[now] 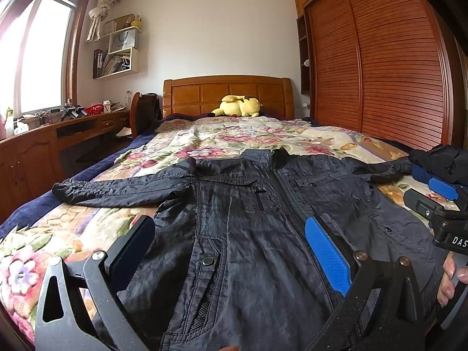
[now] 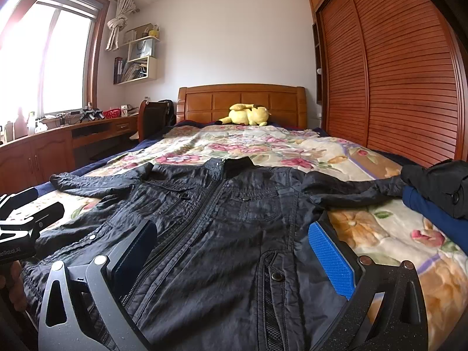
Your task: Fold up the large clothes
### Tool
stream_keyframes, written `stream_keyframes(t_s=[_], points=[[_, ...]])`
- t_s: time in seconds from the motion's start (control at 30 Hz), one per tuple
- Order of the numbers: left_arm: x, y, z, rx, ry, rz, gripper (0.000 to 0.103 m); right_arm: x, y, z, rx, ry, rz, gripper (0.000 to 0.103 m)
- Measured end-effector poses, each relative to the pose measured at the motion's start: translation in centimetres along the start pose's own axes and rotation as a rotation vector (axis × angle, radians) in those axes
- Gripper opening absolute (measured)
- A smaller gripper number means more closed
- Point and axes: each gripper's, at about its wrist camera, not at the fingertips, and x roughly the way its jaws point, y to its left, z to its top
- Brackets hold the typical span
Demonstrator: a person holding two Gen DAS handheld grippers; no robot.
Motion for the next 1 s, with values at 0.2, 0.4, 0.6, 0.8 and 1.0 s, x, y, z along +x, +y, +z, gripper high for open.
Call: stream_keyframes(t_s=[0.2, 0.4, 0.6, 0.8, 1.0], points=[[-0.18, 0.06, 0.10, -0.001, -0.005, 0.002, 0.103, 0.01, -0.02, 0.00, 0.001, 0.001, 0.002, 0.103], [-0.15, 0.08, 0.15, -0.001, -0.008, 0.004, 0.103, 0.00, -0.06, -0.02, 0.007, -0.002, 0.002, 0.103], [-0.19, 0.09, 0.09, -0.001, -0.009, 0.004, 0.103, 0.02, -0.04, -0.03, 0.006, -0.001, 0.003, 0.103], [-0.19, 0.11, 0.10, 0.000, -0.012, 0.004, 0.103, 0.01, -0.05, -0.02, 0.007, -0.001, 0.003, 0.103], [-0.22, 0.15, 0.09, 0.000, -0.012, 0.006, 0.103, 0.04, -0.01, 0.01, 0.006, -0.001, 0.004, 0.103]])
